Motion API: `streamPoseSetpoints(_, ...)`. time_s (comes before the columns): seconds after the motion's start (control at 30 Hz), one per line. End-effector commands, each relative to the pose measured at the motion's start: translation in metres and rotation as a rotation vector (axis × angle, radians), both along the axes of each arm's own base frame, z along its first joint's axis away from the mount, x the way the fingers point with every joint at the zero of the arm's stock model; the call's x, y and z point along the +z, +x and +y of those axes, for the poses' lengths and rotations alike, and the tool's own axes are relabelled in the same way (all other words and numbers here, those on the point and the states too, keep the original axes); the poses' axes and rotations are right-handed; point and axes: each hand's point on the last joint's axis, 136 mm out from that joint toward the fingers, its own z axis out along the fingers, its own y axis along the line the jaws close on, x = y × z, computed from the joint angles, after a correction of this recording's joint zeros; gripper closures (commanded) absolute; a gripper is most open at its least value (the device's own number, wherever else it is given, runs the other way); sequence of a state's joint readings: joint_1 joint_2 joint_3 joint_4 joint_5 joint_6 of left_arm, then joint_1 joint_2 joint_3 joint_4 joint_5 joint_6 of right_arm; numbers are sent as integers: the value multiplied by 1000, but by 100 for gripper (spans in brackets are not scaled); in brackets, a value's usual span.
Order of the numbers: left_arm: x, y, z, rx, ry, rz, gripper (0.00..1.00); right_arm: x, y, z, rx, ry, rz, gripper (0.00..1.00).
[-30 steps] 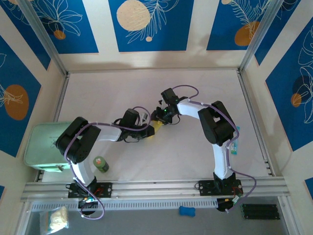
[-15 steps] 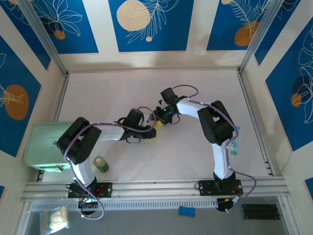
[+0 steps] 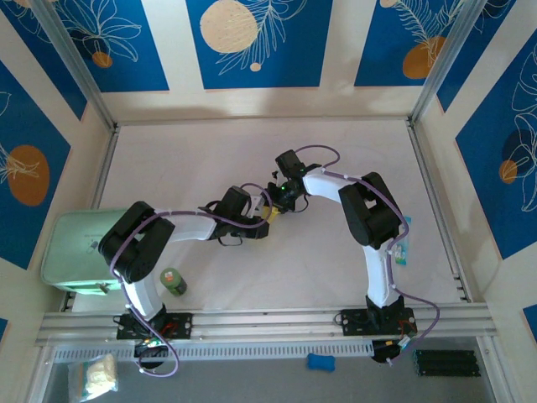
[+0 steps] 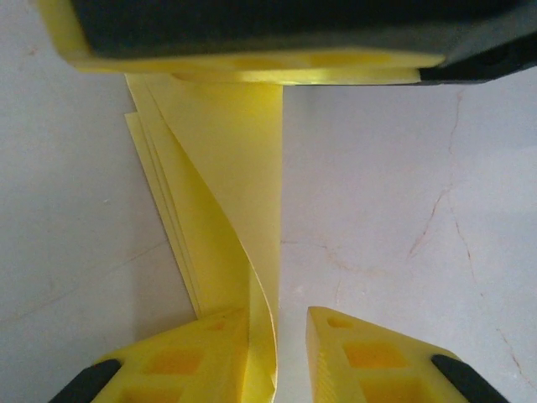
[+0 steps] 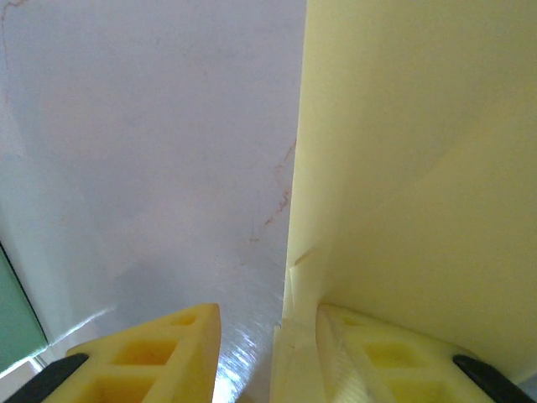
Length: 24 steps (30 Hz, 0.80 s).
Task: Fold a paper plane with a square sheet of paper (pick it up from the middle)
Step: Fold the wing for the fifth time at the center of the table.
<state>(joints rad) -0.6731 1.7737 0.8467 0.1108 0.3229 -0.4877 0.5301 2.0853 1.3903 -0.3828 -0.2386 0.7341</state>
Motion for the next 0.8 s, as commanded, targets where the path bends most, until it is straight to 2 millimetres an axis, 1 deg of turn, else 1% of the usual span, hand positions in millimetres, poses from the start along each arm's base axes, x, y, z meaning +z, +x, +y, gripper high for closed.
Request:
streamPoseSetpoints(0.0,14,10,0,9,12,-74,73,-18,-12,-4,-8,-38,81,63)
streamPoseSetpoints(0.13,13,12,2,30,14,-85,74,-18,-11,-5,-13,-35,82,63)
streamPoseSetpoints(0.37,-3,7,6,41,28,-48,77,-17,-11,-5,-16,-27,89,63)
streamPoseSetpoints(0.47,-7,4,5,39,18,-30,76,-16,-10,-5,-17,-26,90,63)
streamPoseSetpoints(0.77,-8,1,0,33,1,-9,69,-19,-10,-7,-23,-33,104,63)
